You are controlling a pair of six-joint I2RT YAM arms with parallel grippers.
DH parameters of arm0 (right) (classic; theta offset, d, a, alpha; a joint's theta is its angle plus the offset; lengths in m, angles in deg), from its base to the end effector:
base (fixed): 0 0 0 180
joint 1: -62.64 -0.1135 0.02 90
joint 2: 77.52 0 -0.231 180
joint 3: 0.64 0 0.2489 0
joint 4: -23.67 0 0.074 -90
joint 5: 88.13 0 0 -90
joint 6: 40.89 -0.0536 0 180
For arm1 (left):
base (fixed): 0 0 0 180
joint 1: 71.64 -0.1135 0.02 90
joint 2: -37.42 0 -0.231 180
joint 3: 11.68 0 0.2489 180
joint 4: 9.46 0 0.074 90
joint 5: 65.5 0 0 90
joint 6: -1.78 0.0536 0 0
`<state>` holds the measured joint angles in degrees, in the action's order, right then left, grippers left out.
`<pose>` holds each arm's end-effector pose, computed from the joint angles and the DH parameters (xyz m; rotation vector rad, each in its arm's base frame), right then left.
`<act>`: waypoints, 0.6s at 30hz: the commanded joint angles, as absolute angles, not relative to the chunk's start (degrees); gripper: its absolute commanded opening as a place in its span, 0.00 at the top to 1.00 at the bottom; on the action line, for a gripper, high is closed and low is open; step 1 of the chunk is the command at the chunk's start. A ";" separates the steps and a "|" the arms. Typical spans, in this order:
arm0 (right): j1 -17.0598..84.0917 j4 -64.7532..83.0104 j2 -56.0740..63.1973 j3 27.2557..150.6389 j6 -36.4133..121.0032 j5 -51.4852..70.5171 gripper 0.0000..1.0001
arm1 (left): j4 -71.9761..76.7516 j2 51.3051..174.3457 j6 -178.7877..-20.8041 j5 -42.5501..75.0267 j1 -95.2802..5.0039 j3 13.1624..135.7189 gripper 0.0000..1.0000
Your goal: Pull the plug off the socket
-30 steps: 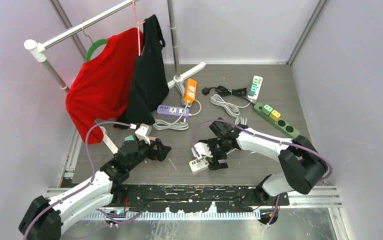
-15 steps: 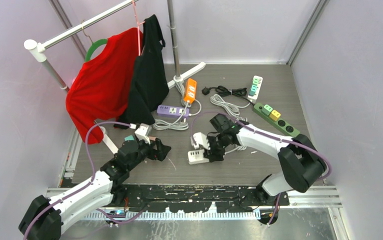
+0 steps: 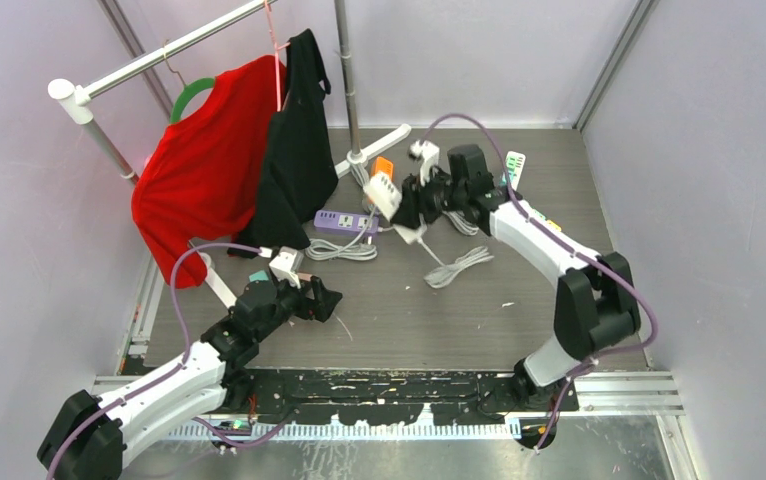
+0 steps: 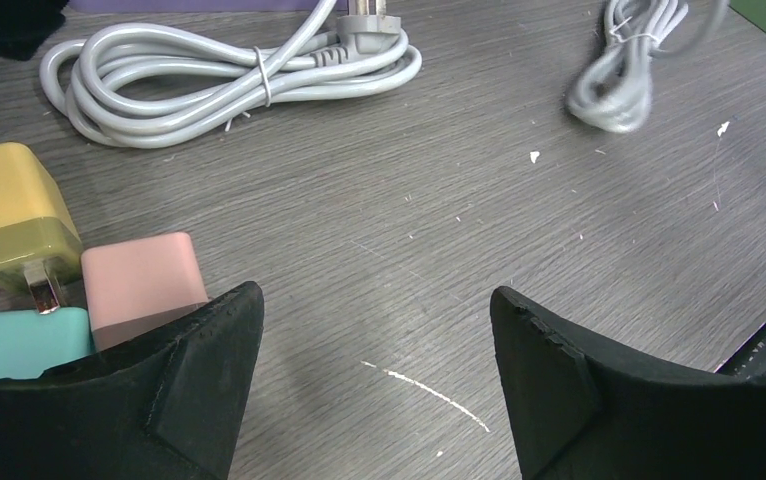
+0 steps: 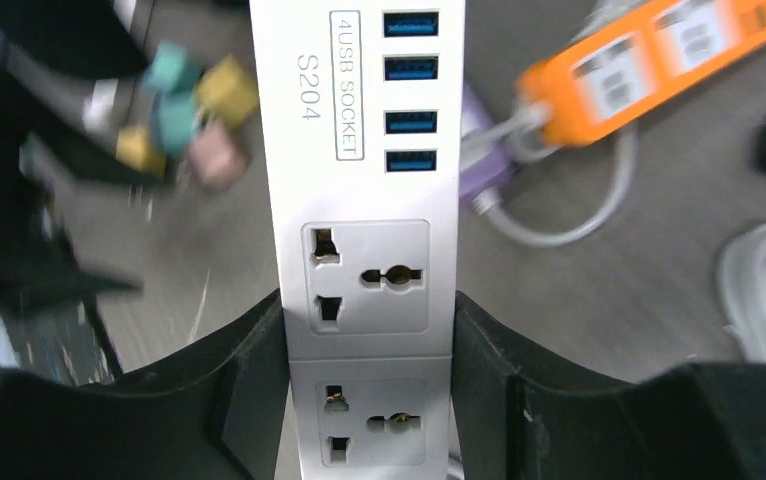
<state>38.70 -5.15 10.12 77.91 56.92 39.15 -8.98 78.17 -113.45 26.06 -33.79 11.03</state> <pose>0.3052 0.1710 0.2333 -0.9431 2.0008 0.8785 0.1609 -0.1232 0.1467 0.1963 1.9500 -0.7150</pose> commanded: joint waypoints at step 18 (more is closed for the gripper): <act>42.00 -2.59 45.30 120.36 3.18 8.75 0.78 | -12.98 80.83 -113.80 27.40 -34.02 11.83 0.16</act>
